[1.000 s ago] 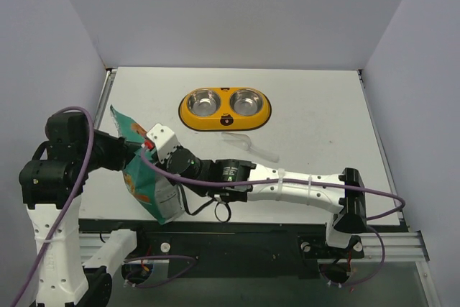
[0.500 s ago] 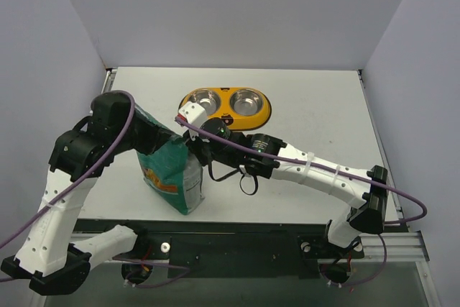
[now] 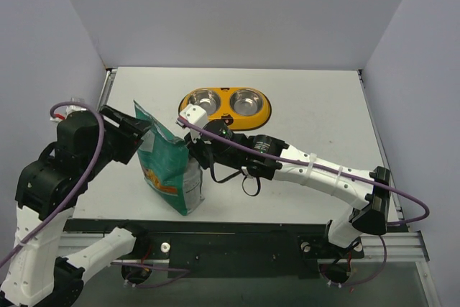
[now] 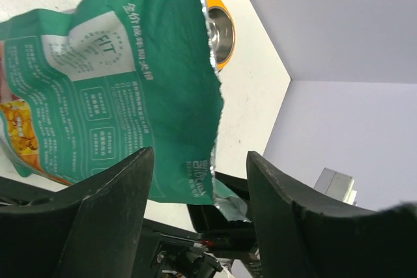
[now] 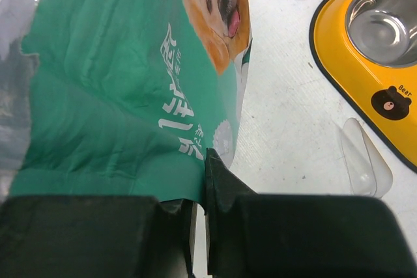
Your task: Serve the pet food
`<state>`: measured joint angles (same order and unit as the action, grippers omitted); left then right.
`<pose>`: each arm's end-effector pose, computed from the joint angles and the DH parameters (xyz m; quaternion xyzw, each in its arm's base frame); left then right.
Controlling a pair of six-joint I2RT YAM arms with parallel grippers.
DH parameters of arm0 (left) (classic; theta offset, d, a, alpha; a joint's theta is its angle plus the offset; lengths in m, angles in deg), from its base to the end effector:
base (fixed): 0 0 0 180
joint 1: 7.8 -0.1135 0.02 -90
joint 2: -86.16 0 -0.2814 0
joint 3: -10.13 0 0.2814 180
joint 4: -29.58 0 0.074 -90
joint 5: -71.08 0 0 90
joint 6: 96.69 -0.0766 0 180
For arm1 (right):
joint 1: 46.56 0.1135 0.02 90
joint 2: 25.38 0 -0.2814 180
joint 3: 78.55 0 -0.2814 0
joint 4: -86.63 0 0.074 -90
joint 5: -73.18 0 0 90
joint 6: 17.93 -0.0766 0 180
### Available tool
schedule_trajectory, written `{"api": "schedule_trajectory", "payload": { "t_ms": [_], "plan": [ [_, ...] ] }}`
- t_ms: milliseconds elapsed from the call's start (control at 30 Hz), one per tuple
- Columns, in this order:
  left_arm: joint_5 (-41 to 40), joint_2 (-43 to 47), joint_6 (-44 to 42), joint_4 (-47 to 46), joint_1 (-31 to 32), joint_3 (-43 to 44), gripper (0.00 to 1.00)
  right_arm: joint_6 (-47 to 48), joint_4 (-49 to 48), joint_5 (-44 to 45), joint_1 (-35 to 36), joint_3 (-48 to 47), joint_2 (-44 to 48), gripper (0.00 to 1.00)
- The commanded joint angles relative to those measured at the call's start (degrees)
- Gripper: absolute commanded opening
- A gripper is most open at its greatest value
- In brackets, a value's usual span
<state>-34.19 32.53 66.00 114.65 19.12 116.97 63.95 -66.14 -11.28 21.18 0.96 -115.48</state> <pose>0.1404 -0.0487 0.4874 -0.3964 0.7730 -0.2929 0.3995 0.1739 0.4054 0.4021 -0.3737 0.7103 0.3353 0.4934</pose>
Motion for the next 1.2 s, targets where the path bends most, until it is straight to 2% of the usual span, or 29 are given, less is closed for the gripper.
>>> {"api": "schedule_trajectory", "payload": {
  "t_ms": [0,33,133,267,467,667,967,1167],
  "plan": [
    [-3.71,6.32,-1.76,-5.14,-0.02,-4.15,0.61,-2.87,3.8,2.72,1.6,-2.69,3.71,0.0],
    [-3.28,7.3,-1.84,-6.29,-0.02,-5.04,0.56,-2.61,3.89,3.07,1.95,-2.87,3.45,0.0],
    [-1.27,9.15,-2.8,-11.82,-0.02,-8.81,0.54,-2.25,4.94,3.34,2.57,-4.27,2.83,0.0],
    [2.17,7.4,-4.74,-15.88,-0.02,-9.44,0.54,-1.99,5.03,3.69,2.57,-4.63,2.66,0.0],
    [3.22,7.13,-5.71,-17.9,-0.02,-10.4,0.61,-1.64,5.38,3.69,2.92,-5.07,2.21,0.0],
    [2.35,5.11,-6.59,-16.24,-0.02,-9.79,0.43,-1.28,5.56,3.95,3.36,-5.6,1.95,0.0],
    [1.82,4.58,-7.91,-15.88,-0.02,-11.28,0.43,-0.67,6.0,4.3,3.8,-6.65,1.6,0.0],
    [1.64,4.23,-8.52,-16.32,-0.02,-12.87,0.39,-0.41,6.35,4.39,4.24,-7.18,1.25,0.0]
  ]
}}
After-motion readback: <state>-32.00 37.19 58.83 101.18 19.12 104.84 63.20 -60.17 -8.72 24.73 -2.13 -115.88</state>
